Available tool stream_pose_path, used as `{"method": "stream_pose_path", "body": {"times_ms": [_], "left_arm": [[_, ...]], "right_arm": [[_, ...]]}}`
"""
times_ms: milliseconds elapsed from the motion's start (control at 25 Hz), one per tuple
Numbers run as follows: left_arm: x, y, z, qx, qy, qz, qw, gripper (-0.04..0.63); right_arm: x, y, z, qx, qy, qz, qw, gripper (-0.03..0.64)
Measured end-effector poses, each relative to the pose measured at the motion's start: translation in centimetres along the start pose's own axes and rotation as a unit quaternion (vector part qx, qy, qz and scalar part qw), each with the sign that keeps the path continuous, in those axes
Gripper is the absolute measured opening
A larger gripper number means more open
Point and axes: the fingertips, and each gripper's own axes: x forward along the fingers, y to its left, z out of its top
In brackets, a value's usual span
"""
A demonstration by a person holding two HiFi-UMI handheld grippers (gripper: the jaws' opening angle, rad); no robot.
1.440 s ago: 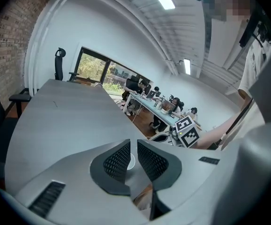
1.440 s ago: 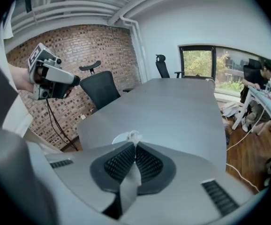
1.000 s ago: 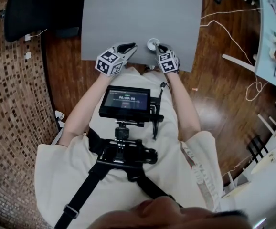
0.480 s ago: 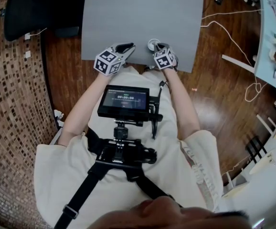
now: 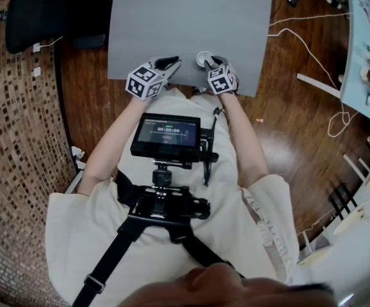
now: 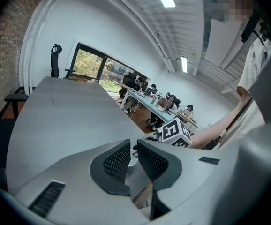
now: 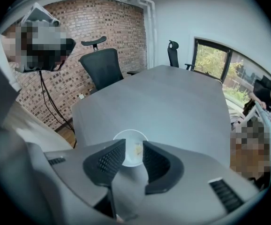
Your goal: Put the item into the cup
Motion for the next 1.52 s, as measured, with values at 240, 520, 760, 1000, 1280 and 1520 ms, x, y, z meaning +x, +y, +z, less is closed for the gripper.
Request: {"method": "stream_pose_path", "body": {"times_ms": [240, 520, 760, 1000, 1280, 1520], "left_arm": [[-0.2, 0.2, -0.6, -0.002, 0.005, 0.003, 1.0, 0.048], [-0.5, 0.0, -0.3, 0.006, 0.003, 0.011, 0.9999, 0.046], [-2.5, 0.1, 0.1, 0.008, -0.03, 0.044, 0.9985, 0.047], [-4.3, 0.3, 0.7, 0.006, -0.052, 0.062, 0.9967, 0.046], [-7.0, 0.3, 0.1, 0.021, -0.07, 0.001, 0.9974, 0.046], [-9.6, 0.0, -0.6, 0.052, -0.069, -0.059, 0.9945, 0.048]], "right_arm": [[-0.9, 0.6, 0.9, 0.005, -0.033, 0.009, 0.999, 0.186], [-3.5, 1.3, 2.7, 0.026, -0.102, 0.026, 0.994, 0.186], [-8.8, 2.1, 4.0, 0.074, -0.195, 0.064, 0.976, 0.295], [-13.6, 1.9, 3.4, 0.104, -0.254, 0.059, 0.96, 0.296], [-18.7, 3.3, 5.6, 0.144, -0.31, -0.007, 0.94, 0.279], [-21.6, 6.0, 6.1, 0.191, -0.343, -0.059, 0.918, 0.252]]}}
